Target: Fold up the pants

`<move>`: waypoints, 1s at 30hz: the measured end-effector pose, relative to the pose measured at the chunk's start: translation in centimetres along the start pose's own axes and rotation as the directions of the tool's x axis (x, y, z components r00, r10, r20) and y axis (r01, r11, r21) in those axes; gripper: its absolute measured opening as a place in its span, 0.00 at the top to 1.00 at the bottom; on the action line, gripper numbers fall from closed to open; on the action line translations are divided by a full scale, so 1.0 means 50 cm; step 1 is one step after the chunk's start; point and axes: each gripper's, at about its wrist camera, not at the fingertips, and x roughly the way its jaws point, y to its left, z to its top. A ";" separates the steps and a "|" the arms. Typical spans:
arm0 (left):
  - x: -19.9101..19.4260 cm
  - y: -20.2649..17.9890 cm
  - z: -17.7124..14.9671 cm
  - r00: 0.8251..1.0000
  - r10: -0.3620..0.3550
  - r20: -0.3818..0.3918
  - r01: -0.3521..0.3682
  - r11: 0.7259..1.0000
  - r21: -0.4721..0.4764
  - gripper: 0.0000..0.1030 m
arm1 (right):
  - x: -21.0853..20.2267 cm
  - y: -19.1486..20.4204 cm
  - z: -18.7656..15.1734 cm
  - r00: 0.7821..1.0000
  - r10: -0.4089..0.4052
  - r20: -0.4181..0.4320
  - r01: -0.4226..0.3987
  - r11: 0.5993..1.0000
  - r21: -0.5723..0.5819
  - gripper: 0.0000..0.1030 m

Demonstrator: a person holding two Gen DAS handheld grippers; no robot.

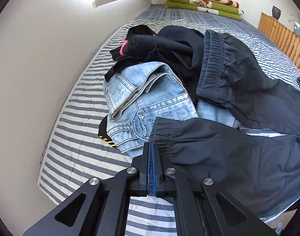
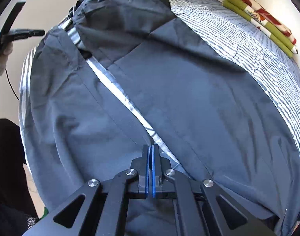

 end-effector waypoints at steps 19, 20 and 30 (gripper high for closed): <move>-0.013 0.007 -0.024 1.000 0.024 -0.007 -0.024 1.000 -0.009 0.95 | -0.035 -0.005 -0.010 0.999 0.013 0.033 -0.014 0.999 0.045 0.98; -0.021 0.012 -0.024 1.000 0.021 -0.006 -0.021 1.000 -0.013 0.95 | -0.038 -0.005 -0.010 0.999 0.024 0.037 -0.026 0.999 0.048 0.98; -0.031 0.050 0.050 0.999 -0.048 -0.024 0.045 0.992 -0.121 0.97 | 0.001 -0.025 0.026 1.000 -0.008 0.005 0.007 1.000 0.031 0.89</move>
